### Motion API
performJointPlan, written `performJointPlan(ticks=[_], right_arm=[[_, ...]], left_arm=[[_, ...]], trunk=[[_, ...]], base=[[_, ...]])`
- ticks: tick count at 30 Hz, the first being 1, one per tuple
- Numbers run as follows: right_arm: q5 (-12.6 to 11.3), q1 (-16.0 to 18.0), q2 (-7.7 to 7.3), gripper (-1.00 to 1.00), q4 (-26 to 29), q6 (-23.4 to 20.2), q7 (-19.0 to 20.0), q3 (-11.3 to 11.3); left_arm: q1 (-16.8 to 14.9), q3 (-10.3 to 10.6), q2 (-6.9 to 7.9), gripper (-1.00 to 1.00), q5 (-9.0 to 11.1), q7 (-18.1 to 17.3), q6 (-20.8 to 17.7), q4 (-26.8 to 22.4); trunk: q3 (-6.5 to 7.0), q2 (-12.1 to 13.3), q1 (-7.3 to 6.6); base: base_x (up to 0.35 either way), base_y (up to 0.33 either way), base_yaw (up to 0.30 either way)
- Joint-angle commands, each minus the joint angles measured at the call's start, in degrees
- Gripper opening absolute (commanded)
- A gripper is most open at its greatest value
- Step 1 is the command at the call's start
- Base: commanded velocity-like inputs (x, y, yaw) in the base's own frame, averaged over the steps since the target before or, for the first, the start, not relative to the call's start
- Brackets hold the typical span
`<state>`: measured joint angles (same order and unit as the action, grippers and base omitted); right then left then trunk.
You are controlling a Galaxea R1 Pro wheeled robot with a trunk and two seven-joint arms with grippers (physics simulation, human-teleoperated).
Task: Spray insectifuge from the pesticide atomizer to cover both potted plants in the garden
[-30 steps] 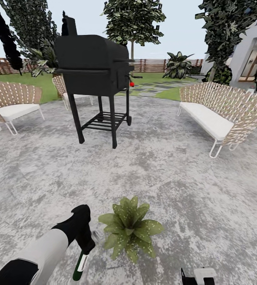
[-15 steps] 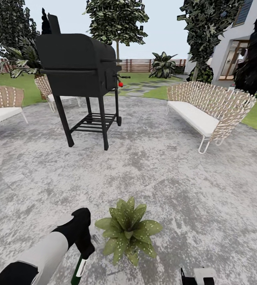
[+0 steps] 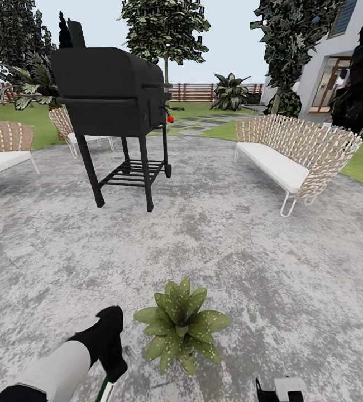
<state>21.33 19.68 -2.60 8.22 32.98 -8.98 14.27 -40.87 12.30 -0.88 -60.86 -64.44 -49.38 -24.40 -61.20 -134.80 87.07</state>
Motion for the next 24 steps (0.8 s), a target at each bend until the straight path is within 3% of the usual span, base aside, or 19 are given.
performJointPlan(ticks=[1, 8, 16, 24], right_arm=[[0.63, 0.03, -0.04, 1.00, -0.06, 0.15, -0.34, 0.23], [0.64, 0.02, -0.17, 1.00, -0.12, 0.15, -0.34, 0.23], [0.64, 0.02, -0.21, 1.00, -0.22, 0.15, -0.34, 0.15], [0.49, 0.03, 0.10, 1.00, -0.14, 0.15, -0.34, 0.21]], left_arm=[[0.09, 0.12, 0.00, -1.00, -0.49, -0.54, -0.31, -0.08], [0.18, 0.06, -0.11, -1.00, 0.03, -0.51, -0.37, -0.19], [0.17, -0.45, -0.14, -1.00, 0.47, -0.61, -0.46, -0.21], [0.17, -0.89, -0.59, -1.00, 0.62, -0.51, -0.46, -0.98]], trunk=[[-0.05, -0.02, -0.01], [-0.05, -0.02, -0.01], [-0.05, -0.02, -0.01], [-0.05, -0.02, -0.01]], base=[[0.000, 0.000, 0.000], [0.000, 0.021, 0.000], [0.000, 0.194, 0.000], [0.000, 0.014, 0.000]])
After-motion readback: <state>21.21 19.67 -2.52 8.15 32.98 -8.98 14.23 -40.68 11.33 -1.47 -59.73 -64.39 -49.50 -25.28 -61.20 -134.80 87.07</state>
